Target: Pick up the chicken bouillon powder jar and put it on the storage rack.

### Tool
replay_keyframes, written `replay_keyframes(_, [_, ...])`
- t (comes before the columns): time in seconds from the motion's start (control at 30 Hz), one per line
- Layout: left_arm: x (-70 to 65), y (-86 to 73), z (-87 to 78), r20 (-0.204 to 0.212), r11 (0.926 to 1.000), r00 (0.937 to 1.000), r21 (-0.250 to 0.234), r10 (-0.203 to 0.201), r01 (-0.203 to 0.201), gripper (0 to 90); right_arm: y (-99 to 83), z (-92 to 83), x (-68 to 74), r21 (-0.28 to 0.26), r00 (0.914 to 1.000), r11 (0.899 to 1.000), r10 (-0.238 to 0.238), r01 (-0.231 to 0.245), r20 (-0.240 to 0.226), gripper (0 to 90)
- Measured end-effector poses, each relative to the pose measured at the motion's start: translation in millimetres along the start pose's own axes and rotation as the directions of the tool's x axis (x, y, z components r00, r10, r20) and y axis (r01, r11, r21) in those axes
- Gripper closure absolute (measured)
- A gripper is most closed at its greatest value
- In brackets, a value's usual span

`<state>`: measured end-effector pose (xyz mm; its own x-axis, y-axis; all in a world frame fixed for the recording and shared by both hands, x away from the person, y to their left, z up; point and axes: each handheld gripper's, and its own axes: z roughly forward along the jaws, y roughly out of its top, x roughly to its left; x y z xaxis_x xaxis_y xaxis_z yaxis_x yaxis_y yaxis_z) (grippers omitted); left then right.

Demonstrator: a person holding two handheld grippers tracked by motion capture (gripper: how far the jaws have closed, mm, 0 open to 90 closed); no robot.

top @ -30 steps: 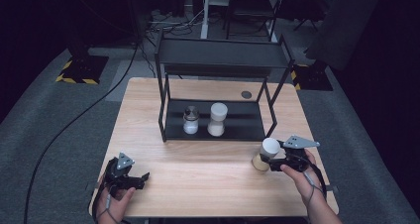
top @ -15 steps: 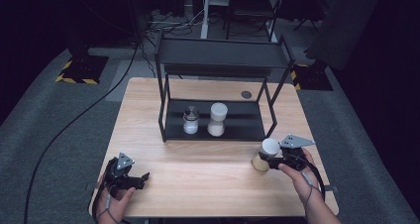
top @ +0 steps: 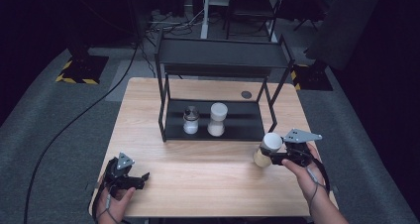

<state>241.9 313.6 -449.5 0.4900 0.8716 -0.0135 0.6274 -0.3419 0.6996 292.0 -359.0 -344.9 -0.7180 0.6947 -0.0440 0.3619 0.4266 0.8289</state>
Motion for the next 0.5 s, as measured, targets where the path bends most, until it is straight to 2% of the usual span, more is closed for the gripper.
replay_keyframes(0.5, [-0.4, 0.3, 0.4, -0.002, 1.0, 1.0, 0.0, -0.001, 0.001, 2.7, 36.3, -11.2, -9.6, -0.02, 0.9999, 1.0, -0.007, 0.007, 0.012, 34.1])
